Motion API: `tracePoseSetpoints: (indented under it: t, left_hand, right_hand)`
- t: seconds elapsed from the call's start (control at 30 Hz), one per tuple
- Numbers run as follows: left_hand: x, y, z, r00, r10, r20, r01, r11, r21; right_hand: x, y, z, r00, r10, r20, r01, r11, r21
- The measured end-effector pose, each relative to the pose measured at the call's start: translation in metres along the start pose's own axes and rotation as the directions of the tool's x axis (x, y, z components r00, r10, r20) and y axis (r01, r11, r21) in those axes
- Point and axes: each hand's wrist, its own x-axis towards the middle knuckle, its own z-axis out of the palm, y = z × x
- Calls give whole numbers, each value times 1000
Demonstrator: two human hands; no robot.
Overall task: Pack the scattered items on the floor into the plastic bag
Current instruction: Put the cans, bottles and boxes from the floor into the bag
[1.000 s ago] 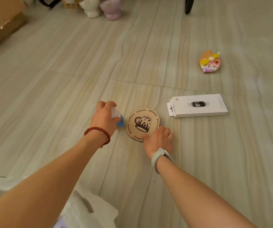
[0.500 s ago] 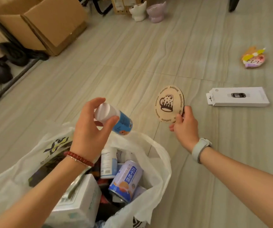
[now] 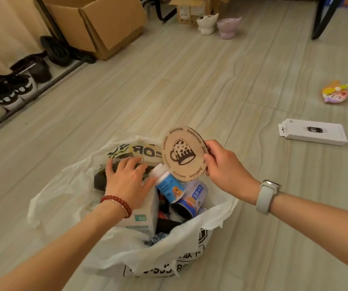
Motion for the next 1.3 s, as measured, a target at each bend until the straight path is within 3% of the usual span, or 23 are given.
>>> tracePoseSetpoints:
  t: [0.1, 0.2, 0.33, 0.4, 0.47, 0.57, 0.7, 0.8, 0.87, 0.97, 1.03, 1.17, 1.23, 1.3]
  left_hand:
    - [-4, -12, -2, 997, -67, 42, 71, 991, -114]
    - [-7, -21, -5, 997, -81, -2, 79, 981, -177]
    - [-14, -31, -9, 990, -88, -110, 63, 975, -212]
    - [-21, -34, -8, 985, -58, -164, 16, 970, -244]
    - [-30, -35, -5, 975, -13, -223, -49, 962, -267]
    - [-42, -26, -1, 963, 122, -240, -177, 959, -220]
    - [-49, -6, 4, 955, 242, -170, -265, 956, -124]
    - [-43, 1, 4, 958, 230, -169, -248, 964, -98]
    - [-35, 4, 1, 955, 211, -207, -234, 968, -94]
    - [-18, 7, 0, 951, 185, -249, -202, 978, -43]
    - [-4, 5, -2, 966, 119, -231, -126, 992, -20]
    - [22, -6, -2, 989, -77, -125, 89, 992, 90]
    - [31, -12, -1, 986, -156, -62, 163, 977, 136]
    - [37, -19, 1, 982, -182, -45, 186, 976, 110]
  right_hand:
    - [1, -3, 1, 997, -17, -70, 15, 999, -36]
    - [3, -10, 3, 991, -34, -132, 46, 995, 91]
    - [1, -15, 19, 1000, 23, -21, -18, 977, 213]
    - [-5, -7, 28, 991, 72, 115, -85, 990, 109]
    - [-13, 7, 33, 967, 115, 225, -89, 989, -120]
    - [-27, 24, 32, 946, 156, 284, -34, 919, -394]
    - [-27, 35, 22, 938, 115, 327, 60, 874, -481]
    - [-19, 41, 14, 909, 181, 376, 107, 770, -629]
    - [-16, 43, 12, 924, 176, 339, 94, 756, -648]
    - [-6, 45, 10, 985, 124, 121, -28, 804, -595]
    - [9, 52, 9, 976, 217, -2, -189, 847, -496]
    - [33, 74, 17, 803, 577, 151, -570, 817, -91]
    - [37, 80, 24, 787, 607, 109, -613, 789, 40]
    - [40, 77, 26, 809, 588, 16, -588, 807, 55]
